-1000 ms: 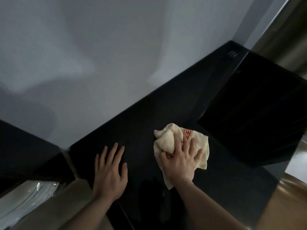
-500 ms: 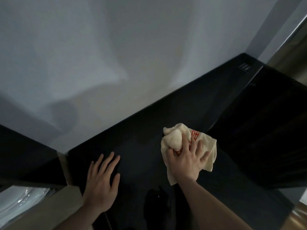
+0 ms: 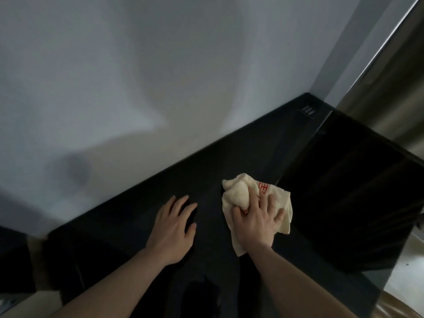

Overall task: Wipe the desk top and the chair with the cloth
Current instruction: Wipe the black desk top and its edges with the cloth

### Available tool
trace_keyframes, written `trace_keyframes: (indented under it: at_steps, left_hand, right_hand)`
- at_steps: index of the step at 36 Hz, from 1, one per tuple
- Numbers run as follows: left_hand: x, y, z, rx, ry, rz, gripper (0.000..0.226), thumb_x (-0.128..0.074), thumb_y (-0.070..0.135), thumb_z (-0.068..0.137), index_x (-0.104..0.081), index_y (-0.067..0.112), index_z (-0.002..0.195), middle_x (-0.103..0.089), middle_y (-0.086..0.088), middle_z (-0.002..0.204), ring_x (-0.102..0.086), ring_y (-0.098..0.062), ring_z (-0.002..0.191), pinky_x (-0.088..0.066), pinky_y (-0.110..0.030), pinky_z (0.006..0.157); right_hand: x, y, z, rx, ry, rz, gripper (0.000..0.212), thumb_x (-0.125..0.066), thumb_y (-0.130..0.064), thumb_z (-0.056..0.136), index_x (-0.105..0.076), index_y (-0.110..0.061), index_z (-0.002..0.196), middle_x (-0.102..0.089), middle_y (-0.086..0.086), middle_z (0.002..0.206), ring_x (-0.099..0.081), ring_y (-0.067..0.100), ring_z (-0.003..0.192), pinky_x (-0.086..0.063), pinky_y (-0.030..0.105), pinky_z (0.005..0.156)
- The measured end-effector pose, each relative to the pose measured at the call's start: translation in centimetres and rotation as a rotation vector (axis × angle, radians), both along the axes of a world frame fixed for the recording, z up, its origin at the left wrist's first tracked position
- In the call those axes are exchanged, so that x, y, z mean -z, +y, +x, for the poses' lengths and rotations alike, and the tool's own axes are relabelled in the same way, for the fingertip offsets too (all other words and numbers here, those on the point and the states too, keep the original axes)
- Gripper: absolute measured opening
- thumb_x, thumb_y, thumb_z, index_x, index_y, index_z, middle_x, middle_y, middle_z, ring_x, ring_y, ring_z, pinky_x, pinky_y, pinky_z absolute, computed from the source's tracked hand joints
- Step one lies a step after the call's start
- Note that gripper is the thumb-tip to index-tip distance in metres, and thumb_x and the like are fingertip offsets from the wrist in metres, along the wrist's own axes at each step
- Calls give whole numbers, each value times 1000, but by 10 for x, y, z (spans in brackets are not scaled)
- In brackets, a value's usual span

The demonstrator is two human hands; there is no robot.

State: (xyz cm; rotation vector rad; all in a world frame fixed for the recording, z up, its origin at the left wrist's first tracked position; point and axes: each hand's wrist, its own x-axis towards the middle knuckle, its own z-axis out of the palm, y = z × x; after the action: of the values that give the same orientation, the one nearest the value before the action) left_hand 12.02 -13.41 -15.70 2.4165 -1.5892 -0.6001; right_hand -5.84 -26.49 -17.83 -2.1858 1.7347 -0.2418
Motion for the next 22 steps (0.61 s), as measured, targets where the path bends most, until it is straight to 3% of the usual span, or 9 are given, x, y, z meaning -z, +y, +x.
trace_keyframes:
  at_steps: [10,22]
  left_hand:
    - [13,-99,-41,24,-64,37,64,-32,54,106,-13,33,163,2,6,172,9,-23,157,4,-45,128]
    - [18,-255,-88,-13,-104,4,71,-33,64,101,-7,39,163,9,5,171,13,-27,157,5,-54,127]
  right_hand:
    - [5,-118,-61,26,0,-53,71,-34,-62,91,-20,-36,156,-26,-2,164,-7,28,155,1,61,122]
    - [12,-272,-127,41,16,-85,77,-24,-68,86,-23,-34,155,-29,0,162,-9,30,155,-3,65,121]
